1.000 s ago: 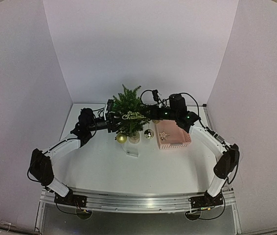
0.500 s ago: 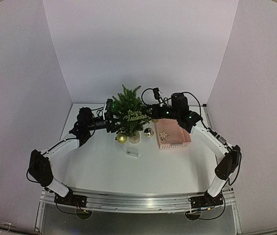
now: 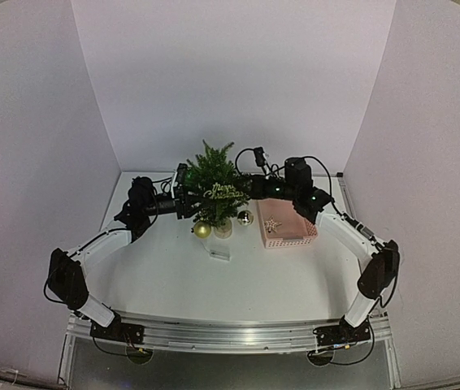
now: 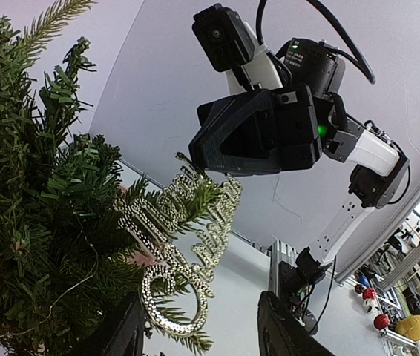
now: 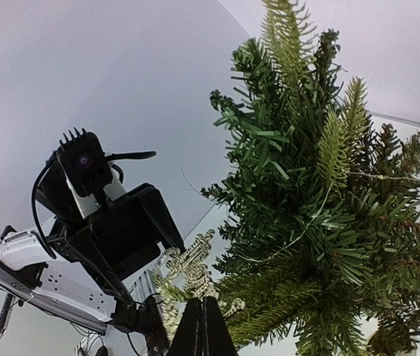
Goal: Decorate the small christmas tree
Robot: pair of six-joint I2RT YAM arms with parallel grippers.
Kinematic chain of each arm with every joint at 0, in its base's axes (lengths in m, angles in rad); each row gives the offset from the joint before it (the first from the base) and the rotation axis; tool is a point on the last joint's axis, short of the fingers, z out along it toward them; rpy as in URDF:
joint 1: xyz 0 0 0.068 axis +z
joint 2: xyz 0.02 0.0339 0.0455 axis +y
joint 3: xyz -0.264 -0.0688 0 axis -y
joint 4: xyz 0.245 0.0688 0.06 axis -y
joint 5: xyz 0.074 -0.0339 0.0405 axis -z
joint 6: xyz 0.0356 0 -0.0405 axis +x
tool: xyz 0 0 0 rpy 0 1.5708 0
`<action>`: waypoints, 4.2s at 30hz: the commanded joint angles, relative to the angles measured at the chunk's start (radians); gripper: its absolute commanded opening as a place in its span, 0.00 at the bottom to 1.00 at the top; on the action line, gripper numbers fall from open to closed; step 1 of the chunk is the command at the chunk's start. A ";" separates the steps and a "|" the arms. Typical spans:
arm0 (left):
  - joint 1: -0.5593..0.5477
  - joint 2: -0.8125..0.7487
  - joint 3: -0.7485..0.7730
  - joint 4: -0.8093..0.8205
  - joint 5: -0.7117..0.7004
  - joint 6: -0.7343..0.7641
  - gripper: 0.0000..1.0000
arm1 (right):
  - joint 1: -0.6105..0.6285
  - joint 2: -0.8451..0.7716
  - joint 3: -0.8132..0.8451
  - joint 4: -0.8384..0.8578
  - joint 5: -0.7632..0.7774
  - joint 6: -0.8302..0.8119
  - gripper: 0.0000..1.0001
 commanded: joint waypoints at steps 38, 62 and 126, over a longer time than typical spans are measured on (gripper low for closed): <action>0.004 0.038 0.101 -0.140 -0.122 0.181 0.47 | 0.010 -0.110 -0.128 -0.062 0.105 -0.023 0.29; 0.005 0.012 0.091 -0.134 -0.089 0.210 0.45 | 0.009 -0.142 -0.148 -0.080 0.130 -0.035 0.20; 0.073 -0.429 -0.162 -0.238 -0.349 0.331 0.86 | 0.384 0.206 -0.221 -0.878 0.779 0.786 0.32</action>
